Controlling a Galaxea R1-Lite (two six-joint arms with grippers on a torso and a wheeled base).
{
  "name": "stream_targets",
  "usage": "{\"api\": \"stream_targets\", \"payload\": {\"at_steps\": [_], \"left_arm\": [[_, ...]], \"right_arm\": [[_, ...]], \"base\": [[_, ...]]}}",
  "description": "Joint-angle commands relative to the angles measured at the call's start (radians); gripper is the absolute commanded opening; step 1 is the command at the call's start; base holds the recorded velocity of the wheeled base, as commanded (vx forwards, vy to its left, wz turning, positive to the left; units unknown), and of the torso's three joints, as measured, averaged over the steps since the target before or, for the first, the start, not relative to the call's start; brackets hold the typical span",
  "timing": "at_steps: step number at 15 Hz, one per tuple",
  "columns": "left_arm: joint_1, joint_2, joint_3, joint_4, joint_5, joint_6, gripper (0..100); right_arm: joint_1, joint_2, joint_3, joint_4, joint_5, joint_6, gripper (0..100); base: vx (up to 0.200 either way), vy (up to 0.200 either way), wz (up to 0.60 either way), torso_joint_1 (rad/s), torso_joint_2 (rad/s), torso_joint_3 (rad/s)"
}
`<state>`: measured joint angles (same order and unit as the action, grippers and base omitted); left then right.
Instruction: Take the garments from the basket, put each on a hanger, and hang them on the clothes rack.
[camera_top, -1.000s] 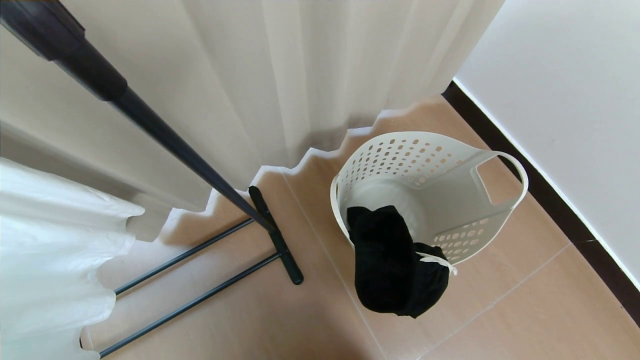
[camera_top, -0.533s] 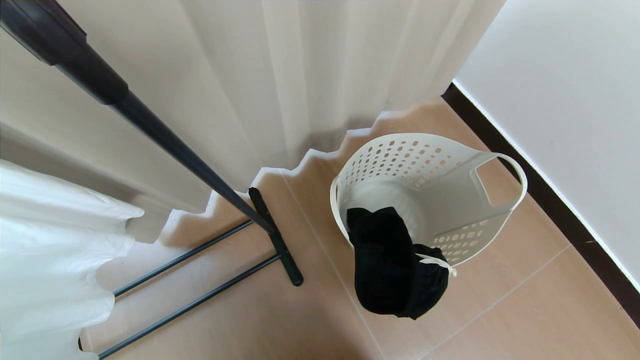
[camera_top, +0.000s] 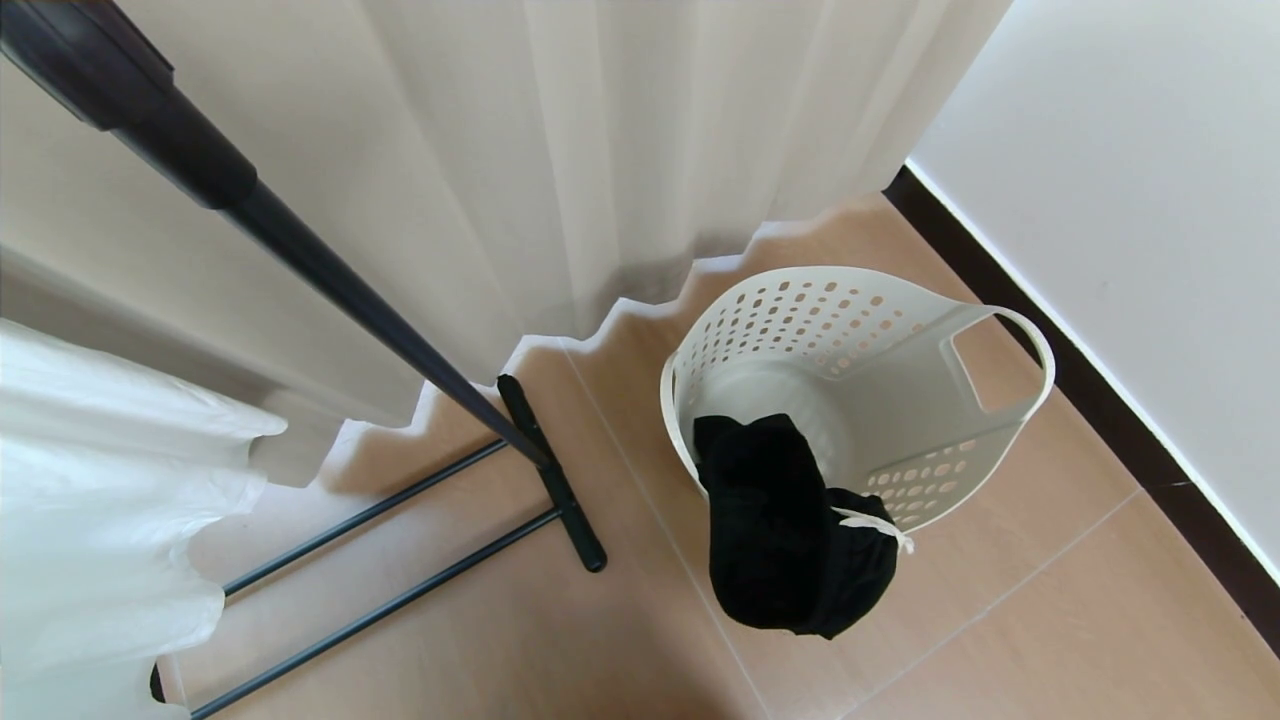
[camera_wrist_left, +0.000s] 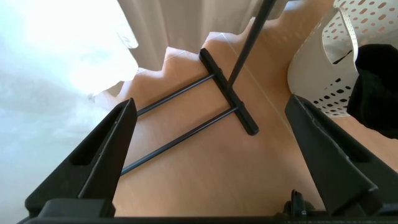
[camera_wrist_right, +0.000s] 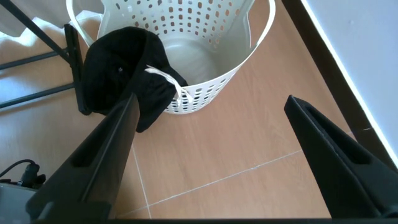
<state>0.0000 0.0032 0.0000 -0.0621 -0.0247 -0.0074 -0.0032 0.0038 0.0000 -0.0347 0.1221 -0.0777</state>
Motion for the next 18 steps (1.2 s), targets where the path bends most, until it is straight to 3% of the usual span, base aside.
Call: {"api": "stream_targets", "payload": {"at_steps": [1,3,5,6,10,13,15,18], "left_arm": [[0.000,0.000,0.000,-0.001,0.000,0.000,100],[0.000,0.000,0.000,-0.001,0.000,0.000,100],[0.000,0.000,0.000,-0.001,0.000,0.000,100],[0.000,0.000,0.000,-0.001,0.000,0.000,100],[0.000,0.000,0.000,-0.002,0.000,0.000,100],[0.000,0.000,0.000,-0.001,0.000,0.000,100],[0.000,0.000,0.000,-0.002,0.000,0.000,100],[0.000,0.000,0.000,-0.002,0.000,0.000,100]], "right_arm": [[-0.003,0.018,0.000,0.013,-0.009,-0.004,100],[-0.017,0.147,-0.023,0.053,-0.027,-0.057,100],[-0.008,0.361,-0.118,0.045,-0.010,-0.059,100],[0.012,0.553,-0.215,0.045,0.014,-0.067,100],[0.204,1.022,-0.508,0.061,-0.001,-0.214,100],[0.327,1.306,-0.698,0.061,-0.044,-0.337,100],[0.396,1.521,-0.844,0.073,-0.125,-0.470,100],[0.470,1.745,-1.075,0.159,-0.217,-0.482,100]], "base": [[0.000,0.000,0.00,0.000,0.00,0.000],[0.000,0.000,0.00,0.000,0.00,0.000],[0.000,0.000,0.00,0.000,0.00,0.000],[0.000,0.000,0.00,0.000,0.00,0.000],[0.000,0.000,0.00,0.000,0.00,0.000],[0.000,0.000,0.00,0.000,0.00,0.000],[0.000,0.000,0.00,0.000,0.00,0.000],[0.000,0.000,0.00,0.000,0.00,0.000]]}}
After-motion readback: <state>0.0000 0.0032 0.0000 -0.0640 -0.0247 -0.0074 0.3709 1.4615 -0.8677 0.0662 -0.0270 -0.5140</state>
